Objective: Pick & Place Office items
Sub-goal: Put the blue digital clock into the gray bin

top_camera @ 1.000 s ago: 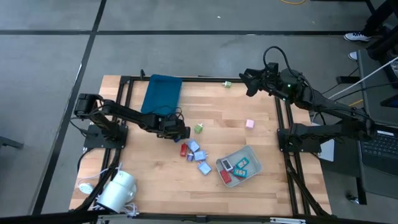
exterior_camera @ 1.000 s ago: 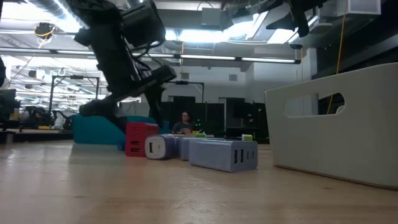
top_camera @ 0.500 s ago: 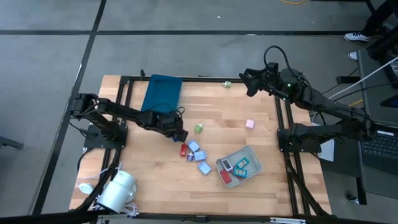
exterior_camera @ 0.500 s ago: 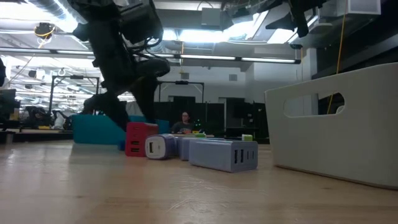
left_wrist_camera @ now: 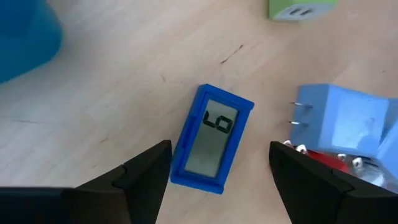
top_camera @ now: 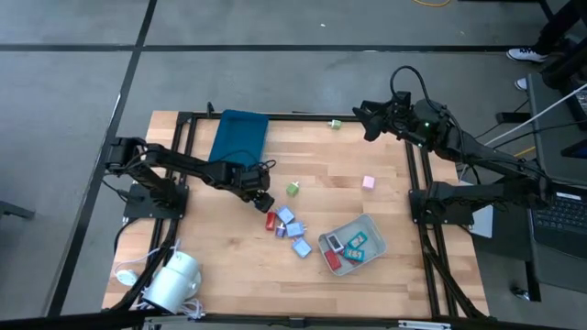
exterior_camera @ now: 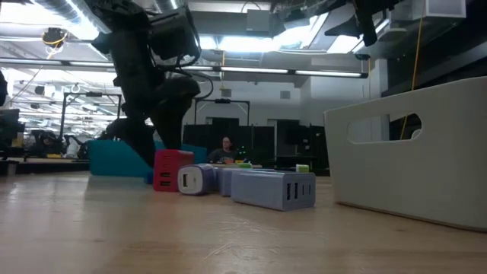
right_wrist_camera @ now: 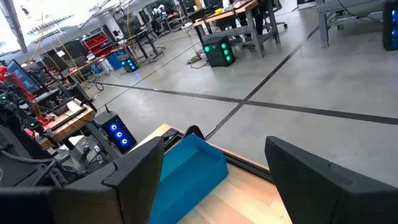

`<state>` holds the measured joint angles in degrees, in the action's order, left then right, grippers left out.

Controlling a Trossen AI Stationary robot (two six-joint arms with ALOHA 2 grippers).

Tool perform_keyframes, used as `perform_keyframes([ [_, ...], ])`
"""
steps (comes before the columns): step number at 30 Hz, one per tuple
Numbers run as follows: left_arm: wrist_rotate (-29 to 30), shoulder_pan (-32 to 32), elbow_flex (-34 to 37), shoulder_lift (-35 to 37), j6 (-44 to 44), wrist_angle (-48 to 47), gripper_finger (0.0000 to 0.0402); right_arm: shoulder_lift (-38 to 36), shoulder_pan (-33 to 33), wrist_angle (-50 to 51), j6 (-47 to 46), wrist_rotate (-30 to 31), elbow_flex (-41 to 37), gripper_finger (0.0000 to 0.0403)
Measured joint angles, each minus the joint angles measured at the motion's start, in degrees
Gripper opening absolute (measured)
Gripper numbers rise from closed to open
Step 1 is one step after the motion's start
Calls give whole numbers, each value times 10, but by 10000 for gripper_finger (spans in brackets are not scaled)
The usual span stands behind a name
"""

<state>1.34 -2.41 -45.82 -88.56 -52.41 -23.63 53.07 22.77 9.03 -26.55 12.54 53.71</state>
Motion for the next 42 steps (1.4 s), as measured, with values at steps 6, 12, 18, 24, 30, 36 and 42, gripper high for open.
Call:
perform_keyframes([
  [6, -22, 1, 0, -38, 14, 5, 276, 0, 9, 0, 4, -5, 0, 286],
  [12, -22, 4, -3, -61, 11, 12, 278, 2, 18, 0, 7, -16, 0, 286],
  [18, -12, 5, -5, -74, 12, 4, 269, 2, 23, 0, 16, -16, 0, 286],
  [24, -5, 5, -7, -83, 8, -6, 245, 2, 23, -3, 19, -17, 0, 286],
  [30, -4, 4, -7, -84, -14, -1, 175, 2, 23, -2, 19, -22, 0, 286],
  [36, -6, 6, -16, -86, -29, 3, 147, 2, 23, -4, 19, -27, 0, 286],
  [42, -17, -2, -44, -84, -26, -1, 146, 2, 23, -14, 20, -29, 0, 286],
])
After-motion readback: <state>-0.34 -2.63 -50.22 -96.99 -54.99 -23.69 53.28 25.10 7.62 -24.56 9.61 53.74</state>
